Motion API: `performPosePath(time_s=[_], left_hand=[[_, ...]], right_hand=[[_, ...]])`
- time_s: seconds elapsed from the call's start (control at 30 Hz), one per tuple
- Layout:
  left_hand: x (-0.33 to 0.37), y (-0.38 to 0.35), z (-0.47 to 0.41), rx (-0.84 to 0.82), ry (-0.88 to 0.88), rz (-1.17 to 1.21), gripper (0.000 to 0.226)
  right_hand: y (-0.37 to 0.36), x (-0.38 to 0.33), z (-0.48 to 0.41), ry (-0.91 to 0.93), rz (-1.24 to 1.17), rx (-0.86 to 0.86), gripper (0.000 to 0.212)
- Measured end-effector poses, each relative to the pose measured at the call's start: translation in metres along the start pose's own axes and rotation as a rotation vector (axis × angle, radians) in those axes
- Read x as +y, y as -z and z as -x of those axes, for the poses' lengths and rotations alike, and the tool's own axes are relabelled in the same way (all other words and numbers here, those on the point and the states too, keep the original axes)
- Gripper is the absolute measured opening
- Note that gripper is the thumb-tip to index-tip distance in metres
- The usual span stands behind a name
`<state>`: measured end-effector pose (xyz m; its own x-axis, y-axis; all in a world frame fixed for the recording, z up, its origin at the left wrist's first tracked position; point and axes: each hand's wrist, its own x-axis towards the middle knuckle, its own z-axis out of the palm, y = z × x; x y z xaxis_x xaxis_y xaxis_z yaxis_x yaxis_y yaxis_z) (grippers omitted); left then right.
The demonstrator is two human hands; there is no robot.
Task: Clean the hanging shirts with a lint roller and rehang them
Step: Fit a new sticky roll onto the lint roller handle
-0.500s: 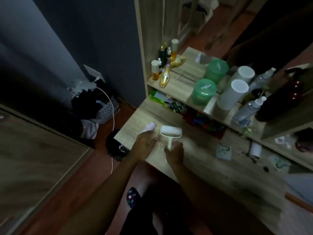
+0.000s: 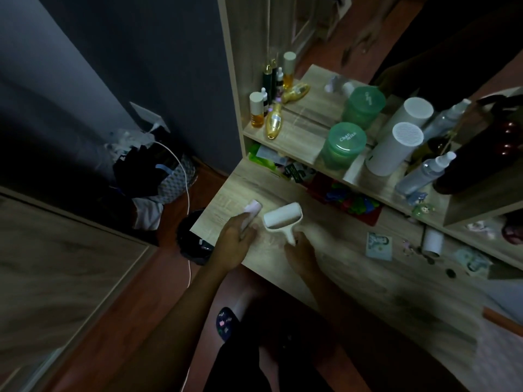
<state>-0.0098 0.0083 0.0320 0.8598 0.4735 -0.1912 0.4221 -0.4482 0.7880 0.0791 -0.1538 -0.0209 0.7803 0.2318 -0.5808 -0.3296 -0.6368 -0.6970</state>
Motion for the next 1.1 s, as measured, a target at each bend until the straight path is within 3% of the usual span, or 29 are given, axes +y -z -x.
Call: performPosePath(time_s=[0.2,0.43,0.63,0.73,0.97,1.1], left_hand=[[0.034,0.023,0.015,0.009,-0.025,0.228,0.025],[0.083,0.041,0.048,-0.019,-0.006,0.418,0.047],[0.120,0.073,0.078,-0.004,-0.026,0.548,0.051],[0.132,0.083,0.091,-0.028,-0.053,0.535,0.050],[0.152,0.086,0.123,0.071,-0.109,0.504,0.028],[0.157,0.083,0.138,0.084,-0.118,0.523,0.027]], right_hand=[[0.047,-0.028,0.046,0.204,0.096,-0.235,0.015],[0.080,-0.070,0.106,0.455,0.046,-0.451,0.011],[0.089,-0.102,0.142,0.438,-0.126,-0.585,0.018],[0.094,-0.116,0.155,0.486,-0.102,-0.542,0.033],[0.104,-0.134,0.187,0.618,0.111,-0.438,0.033],[0.105,-0.140,0.202,0.546,0.078,-0.364,0.029]])
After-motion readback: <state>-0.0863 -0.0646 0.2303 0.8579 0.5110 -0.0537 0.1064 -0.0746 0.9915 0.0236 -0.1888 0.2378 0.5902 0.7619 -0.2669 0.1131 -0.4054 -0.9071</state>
